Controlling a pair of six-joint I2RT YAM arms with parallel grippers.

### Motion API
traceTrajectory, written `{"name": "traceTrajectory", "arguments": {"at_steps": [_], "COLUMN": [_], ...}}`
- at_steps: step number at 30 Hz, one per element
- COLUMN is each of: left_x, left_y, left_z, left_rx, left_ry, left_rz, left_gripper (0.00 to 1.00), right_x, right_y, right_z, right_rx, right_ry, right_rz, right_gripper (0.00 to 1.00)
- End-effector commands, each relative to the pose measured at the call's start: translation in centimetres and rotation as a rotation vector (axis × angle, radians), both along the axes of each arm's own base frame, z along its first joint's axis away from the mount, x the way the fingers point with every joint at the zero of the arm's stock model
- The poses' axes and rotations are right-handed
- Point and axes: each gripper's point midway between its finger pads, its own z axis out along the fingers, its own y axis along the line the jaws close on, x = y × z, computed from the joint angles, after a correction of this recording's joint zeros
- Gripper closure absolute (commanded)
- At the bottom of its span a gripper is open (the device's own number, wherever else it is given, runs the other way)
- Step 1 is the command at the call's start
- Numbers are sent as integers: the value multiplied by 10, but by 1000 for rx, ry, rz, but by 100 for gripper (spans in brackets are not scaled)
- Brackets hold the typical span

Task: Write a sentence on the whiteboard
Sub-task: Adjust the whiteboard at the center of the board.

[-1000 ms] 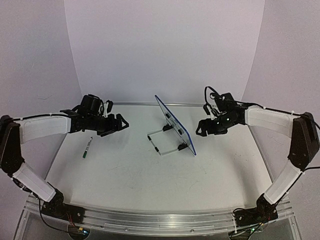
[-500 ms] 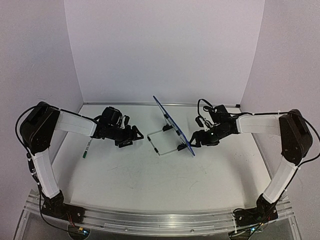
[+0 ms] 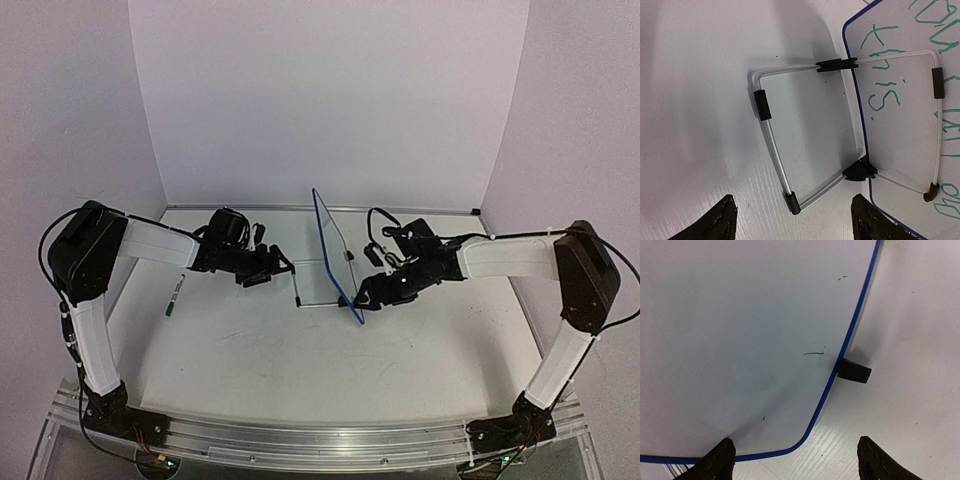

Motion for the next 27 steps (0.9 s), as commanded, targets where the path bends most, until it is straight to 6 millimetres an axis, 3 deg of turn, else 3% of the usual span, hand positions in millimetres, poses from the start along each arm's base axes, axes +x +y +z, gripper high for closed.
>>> {"name": "traceTrajectory", "arguments": {"at_steps": [1,6,11,14,20,23,27], "left_x": [14,15,13,9,-4,-5,-3], "left_y": [9,42,86,103,133,149,170], "left_z": [35,51,92,123,164,176,178], "left_rx": [26,41,32,64,177,203,214], "left_ry": [-114,-127,-144,-176,-257,-296,-303], "left_rz": [20,64,80,29,-16,-10,28], "left_gripper": [22,20,18,15,11,10,9], "right_x": [-13,-14,1,5,29,38,45], "right_y": [26,24,7,8,1,3,8], "right_z": [11,13,12,12,0,-6,-17], "right_rx": [39,9,23,79,122,102,95], "right_ry": [-18,-78,-140,-173,-190,-217,-213], "right_rz": [53,60,73,128,173,205,233], "right_gripper": [20,20,19,20,26,30,35]}}
